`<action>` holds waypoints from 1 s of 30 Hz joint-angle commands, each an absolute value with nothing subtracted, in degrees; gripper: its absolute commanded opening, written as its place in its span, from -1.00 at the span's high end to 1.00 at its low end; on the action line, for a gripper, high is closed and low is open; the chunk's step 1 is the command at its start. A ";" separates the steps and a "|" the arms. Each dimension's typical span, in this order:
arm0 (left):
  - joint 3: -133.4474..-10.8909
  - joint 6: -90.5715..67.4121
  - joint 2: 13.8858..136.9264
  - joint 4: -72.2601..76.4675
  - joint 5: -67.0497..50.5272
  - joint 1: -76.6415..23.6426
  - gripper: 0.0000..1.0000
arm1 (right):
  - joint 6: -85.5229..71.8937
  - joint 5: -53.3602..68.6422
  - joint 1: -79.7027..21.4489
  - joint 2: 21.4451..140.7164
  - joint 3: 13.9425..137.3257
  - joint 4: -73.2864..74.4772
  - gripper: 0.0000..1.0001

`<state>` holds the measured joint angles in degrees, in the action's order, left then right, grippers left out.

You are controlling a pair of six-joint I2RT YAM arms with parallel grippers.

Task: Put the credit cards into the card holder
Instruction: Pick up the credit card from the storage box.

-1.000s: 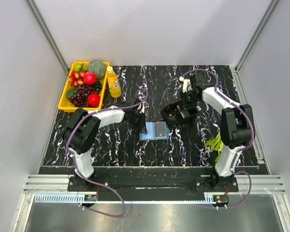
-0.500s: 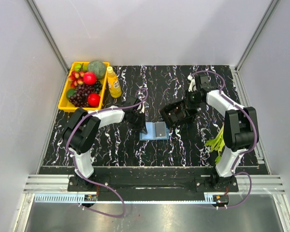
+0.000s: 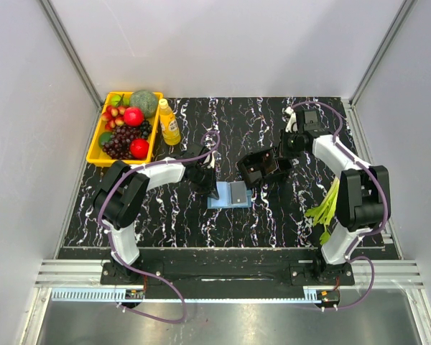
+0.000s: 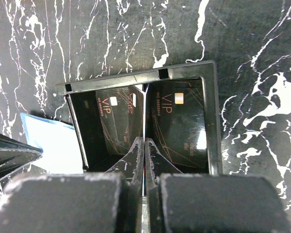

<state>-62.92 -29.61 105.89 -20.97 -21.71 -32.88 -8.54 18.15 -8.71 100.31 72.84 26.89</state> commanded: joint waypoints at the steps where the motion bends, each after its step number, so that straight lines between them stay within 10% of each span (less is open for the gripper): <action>1: -64.07 -29.27 106.26 -21.71 -18.98 -32.52 0.82 | -5.28 15.47 -8.70 97.47 73.73 28.20 1.00; 30: -64.77 -29.62 106.96 -21.53 -19.68 -32.52 0.82 | -4.39 9.77 -11.51 104.23 77.86 29.35 1.00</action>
